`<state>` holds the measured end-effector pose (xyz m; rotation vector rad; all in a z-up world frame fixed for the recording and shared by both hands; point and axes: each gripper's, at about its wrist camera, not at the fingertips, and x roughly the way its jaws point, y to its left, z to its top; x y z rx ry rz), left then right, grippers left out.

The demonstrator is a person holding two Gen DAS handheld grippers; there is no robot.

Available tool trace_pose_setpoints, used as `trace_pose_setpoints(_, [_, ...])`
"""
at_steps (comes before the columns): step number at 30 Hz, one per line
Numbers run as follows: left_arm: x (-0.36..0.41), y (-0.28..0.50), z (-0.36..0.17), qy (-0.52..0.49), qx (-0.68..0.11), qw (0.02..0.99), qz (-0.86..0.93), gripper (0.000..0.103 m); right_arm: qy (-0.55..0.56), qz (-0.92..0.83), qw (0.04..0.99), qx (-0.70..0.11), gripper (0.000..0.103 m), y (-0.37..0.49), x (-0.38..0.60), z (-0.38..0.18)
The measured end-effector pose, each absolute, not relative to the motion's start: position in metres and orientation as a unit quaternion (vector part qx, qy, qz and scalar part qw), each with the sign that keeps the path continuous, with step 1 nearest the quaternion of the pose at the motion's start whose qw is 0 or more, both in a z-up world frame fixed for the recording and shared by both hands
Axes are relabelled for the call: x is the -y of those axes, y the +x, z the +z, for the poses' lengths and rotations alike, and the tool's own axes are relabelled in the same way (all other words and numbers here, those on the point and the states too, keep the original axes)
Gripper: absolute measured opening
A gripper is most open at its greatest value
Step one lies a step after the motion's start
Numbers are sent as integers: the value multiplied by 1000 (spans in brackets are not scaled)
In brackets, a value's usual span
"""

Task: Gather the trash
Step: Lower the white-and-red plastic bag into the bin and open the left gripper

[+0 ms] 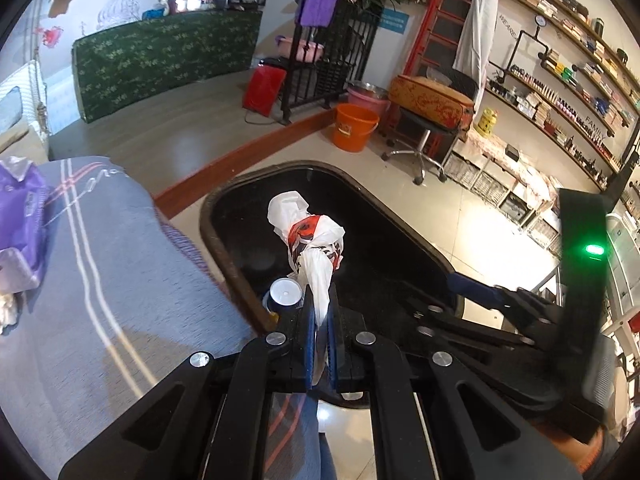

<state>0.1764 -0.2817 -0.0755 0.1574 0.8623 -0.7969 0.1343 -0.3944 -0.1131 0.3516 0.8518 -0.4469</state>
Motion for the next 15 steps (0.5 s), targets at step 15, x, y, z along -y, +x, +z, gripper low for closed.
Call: trace_pose_setpoints(15, [309,188,-95,107,-439,807,-380,8,180,-236,867,-400,67,113,405,-108])
